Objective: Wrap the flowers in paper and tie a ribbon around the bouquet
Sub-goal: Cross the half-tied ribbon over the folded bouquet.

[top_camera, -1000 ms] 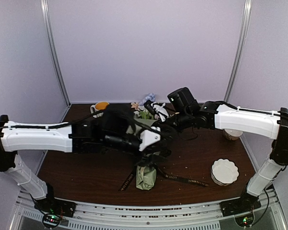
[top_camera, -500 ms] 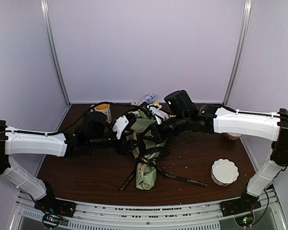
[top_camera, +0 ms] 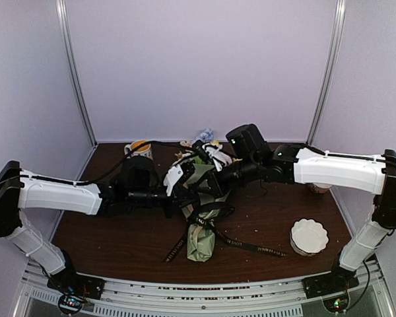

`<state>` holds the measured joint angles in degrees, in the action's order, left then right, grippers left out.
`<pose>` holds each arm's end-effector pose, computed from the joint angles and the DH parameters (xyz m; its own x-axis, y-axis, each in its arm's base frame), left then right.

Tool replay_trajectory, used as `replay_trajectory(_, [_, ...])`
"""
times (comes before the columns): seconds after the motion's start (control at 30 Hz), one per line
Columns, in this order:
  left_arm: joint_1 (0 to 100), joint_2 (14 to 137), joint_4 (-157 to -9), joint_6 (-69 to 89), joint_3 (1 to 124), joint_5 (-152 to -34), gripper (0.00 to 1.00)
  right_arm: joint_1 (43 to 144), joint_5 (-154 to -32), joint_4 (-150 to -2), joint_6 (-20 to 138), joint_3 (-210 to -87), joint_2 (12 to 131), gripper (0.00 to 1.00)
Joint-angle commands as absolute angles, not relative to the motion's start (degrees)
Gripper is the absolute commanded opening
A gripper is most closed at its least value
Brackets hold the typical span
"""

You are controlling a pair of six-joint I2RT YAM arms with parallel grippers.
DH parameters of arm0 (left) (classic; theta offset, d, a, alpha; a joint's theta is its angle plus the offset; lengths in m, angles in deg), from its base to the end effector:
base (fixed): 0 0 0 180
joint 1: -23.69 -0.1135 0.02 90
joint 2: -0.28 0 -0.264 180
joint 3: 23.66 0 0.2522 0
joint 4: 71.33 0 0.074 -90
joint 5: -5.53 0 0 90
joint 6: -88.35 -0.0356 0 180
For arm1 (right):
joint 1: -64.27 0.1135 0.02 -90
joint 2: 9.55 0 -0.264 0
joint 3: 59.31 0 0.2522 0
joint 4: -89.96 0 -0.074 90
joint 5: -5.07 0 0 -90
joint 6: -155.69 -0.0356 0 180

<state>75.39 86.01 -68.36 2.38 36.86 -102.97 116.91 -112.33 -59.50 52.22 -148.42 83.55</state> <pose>0.1946 -0.2646 0.2286 -0.2991 0.2712 -0.9149 0.9075 0.3773 -0.1848 0.2132 0.3063 0.2997 -0.5525 -0.3829 -0.7404 -0.8299 0.3358 0.4456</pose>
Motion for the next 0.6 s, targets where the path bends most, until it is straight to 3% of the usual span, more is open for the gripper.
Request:
replay_trajectory(0.0, [75.37, 85.88, -65.13, 3.02, 37.98, -104.66, 0.00, 117.18, -109.56, -58.35, 53.28, -147.71, 80.27, 0.12])
replay_trajectory(0.1, [75.37, 85.28, -64.17, 3.41, 36.50, -103.06, 0.00, 116.97, -104.54, -57.84, 53.59, -144.44, 77.56, 0.32])
replay_trajectory(0.17, [75.37, 85.20, -63.41, 3.81, 35.65, -102.56, 0.00, 116.73, -103.84, -59.22, 52.44, -140.95, 76.29, 0.39])
replay_trajectory(0.57, [75.28, 85.34, -62.15, 4.86, 34.57, -102.05, 0.00, 117.89, -109.91, -71.36, 48.55, -131.89, 80.93, 0.44])
